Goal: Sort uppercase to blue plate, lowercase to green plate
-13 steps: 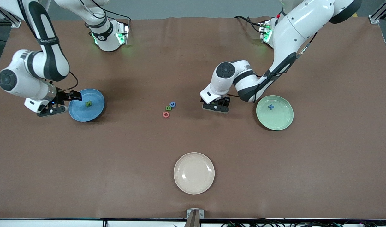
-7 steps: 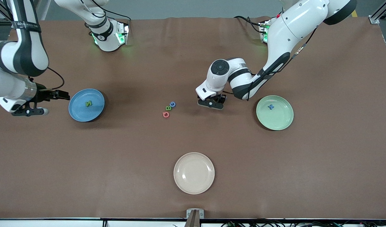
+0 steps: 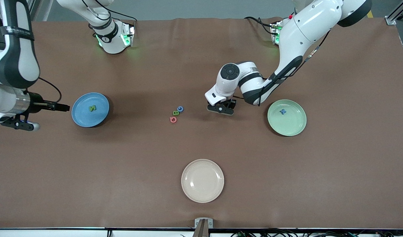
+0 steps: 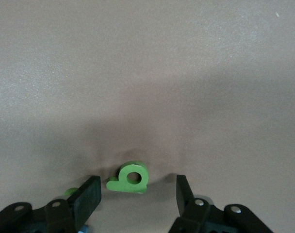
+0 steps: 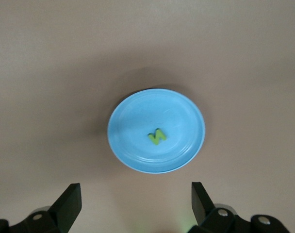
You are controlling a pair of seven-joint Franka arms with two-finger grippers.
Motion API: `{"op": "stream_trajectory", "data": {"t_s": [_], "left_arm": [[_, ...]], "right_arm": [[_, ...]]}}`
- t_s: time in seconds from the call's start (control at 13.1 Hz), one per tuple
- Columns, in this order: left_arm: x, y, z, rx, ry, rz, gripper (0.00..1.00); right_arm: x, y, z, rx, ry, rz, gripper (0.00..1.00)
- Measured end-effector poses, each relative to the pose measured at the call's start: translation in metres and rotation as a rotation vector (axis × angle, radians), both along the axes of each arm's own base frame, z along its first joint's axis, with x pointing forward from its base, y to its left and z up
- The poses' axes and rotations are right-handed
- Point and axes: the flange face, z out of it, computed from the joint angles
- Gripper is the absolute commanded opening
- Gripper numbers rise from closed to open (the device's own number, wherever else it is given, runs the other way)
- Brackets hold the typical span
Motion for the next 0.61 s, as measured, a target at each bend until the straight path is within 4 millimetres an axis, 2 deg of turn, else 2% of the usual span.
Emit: {"op": "stream_trajectory", "data": {"t_s": [0.15, 0.38, 0.53, 0.61], "left_arm": [[-0.001, -0.002, -0.001, 0.001, 0.000, -0.001, 0.73], [0.000, 0.000, -0.002, 0.005, -0.001, 0.002, 0.73], [0.000, 0.000, -0.003, 0.006, 0.000, 0.003, 0.62], [0.000, 0.000, -0.003, 0.006, -0.001, 0.003, 0.55]], "right_arm": [[-0.005, 0.037, -0.009, -0.030, -0.022, -0.097, 1.00], [-0.031, 0.094, -0.030, -0.072, -0.056, -0.286, 1.00], [-0.054, 0.147, -0.048, -0.104, -0.099, -0.415, 1.00], [-0.066, 0.180, -0.056, -0.120, -0.117, -0.476, 1.00]]}}
